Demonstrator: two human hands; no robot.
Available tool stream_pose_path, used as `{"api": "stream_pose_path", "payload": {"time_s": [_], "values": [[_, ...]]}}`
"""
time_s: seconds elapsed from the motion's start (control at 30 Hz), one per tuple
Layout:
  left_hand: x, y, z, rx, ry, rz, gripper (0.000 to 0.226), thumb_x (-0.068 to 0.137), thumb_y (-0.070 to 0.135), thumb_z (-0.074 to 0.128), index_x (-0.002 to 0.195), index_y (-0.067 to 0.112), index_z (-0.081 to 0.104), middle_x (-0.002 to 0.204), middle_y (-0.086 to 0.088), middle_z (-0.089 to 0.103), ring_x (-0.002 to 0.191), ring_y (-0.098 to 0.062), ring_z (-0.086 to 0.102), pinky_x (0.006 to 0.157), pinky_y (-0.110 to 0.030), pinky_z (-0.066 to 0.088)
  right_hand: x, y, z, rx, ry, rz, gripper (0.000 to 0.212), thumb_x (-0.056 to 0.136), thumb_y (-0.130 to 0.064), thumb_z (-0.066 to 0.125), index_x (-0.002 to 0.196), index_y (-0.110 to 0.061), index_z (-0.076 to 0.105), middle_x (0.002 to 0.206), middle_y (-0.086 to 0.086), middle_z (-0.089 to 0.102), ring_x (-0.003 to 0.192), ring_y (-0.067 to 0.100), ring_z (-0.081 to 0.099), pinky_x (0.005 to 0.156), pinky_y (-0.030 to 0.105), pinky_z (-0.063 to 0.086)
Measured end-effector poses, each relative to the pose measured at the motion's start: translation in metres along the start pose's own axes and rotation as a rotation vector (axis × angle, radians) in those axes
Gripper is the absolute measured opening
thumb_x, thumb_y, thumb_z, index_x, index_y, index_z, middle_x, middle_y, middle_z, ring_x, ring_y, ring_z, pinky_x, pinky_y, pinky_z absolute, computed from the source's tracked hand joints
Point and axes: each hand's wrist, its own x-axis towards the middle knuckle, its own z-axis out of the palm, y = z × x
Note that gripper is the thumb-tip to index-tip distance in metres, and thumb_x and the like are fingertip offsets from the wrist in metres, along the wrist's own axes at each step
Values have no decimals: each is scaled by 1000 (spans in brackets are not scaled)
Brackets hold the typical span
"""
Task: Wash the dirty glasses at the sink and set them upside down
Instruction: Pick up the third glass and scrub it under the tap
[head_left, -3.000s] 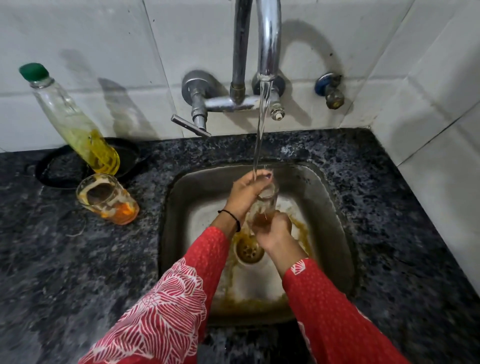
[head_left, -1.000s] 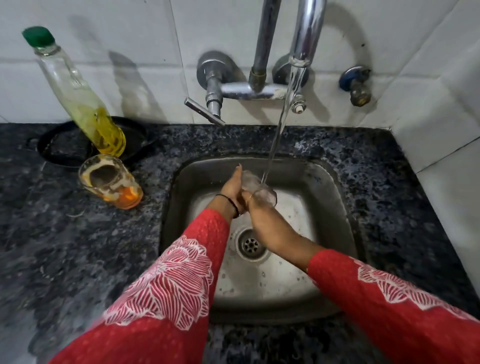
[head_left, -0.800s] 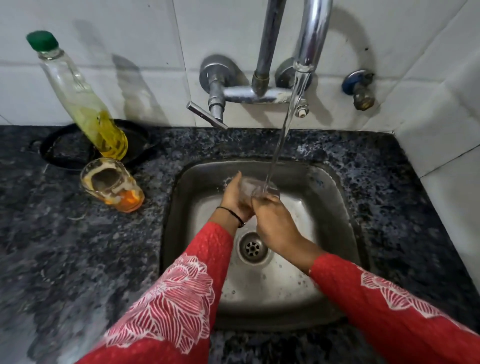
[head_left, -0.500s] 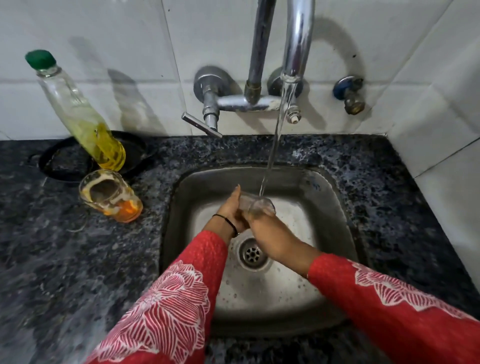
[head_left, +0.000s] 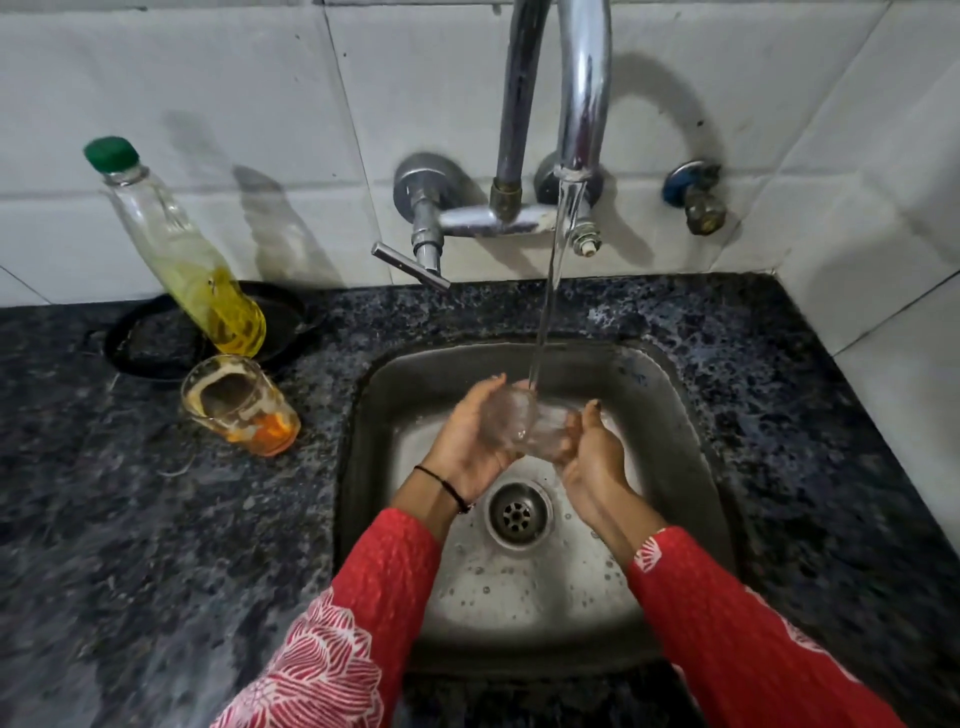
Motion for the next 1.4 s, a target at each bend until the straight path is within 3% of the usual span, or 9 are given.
{"api": "stream_pose_path", "payload": {"time_s": [0.27,0.33,0.43,0.5,0.67,0.83,1.03,1.23,1.4], "values": [[-29,2,-4,96,-151,-259,38,86,18,53,123,10,57,114,-15,63,95,-30,65,80,-40,56,-13,-37,11,-336,-422,-237,26,95,-14,51,72,-12,62,66,1,57,58,7,51,63,20,44],[-26,-2,1,471,-41,-131,37,86,10,58,122,15,53,98,-9,66,83,-23,66,67,-34,57,-16,-46,19,-710,-426,-378,29,93,-8,54,66,-10,63,58,5,56,49,5,52,58,17,44],[-13,-13,2,1218,190,141,95,73,13,77,147,17,18,123,-8,54,101,-21,58,78,-29,51,-15,-44,29,-1075,-375,-424,32,94,-13,54,63,-13,60,56,4,57,49,9,53,55,19,43],[-13,-14,-2,1024,126,161,97,67,19,80,145,19,21,120,-4,56,101,-20,60,82,-34,54,-19,-43,32,-974,-339,-445,32,95,-17,54,63,-15,60,58,1,58,51,9,52,56,20,43],[-38,11,7,12,-252,-119,30,88,22,54,116,12,58,106,-13,65,73,-21,67,61,-38,57,-32,-50,31,-448,-370,-374,28,94,-21,55,68,-12,60,50,-6,52,44,6,45,43,20,37],[-22,-2,7,789,68,129,71,71,15,76,131,25,39,117,2,58,102,-15,63,89,-41,54,-23,-45,39,-1005,-312,-603,29,92,-23,59,66,-9,60,61,8,53,62,20,49,59,34,39],[-44,11,21,101,-172,-88,18,87,24,59,99,21,71,91,-5,71,74,-20,68,59,-37,59,-32,-52,39,-416,-351,-440,24,90,-26,61,70,-15,69,59,0,55,57,13,47,53,26,39],[-23,-12,6,1099,201,302,87,70,26,78,138,31,26,112,-1,57,100,-18,61,81,-37,56,-24,-48,33,-1136,-334,-669,35,88,-25,65,64,0,61,60,10,54,57,15,50,55,30,38],[-46,2,22,124,-190,-42,36,85,28,62,120,20,59,107,-9,66,77,-21,66,61,-37,60,-34,-56,34,-445,-343,-409,23,91,-19,59,70,-14,65,61,-2,58,55,11,49,55,29,40]]}}
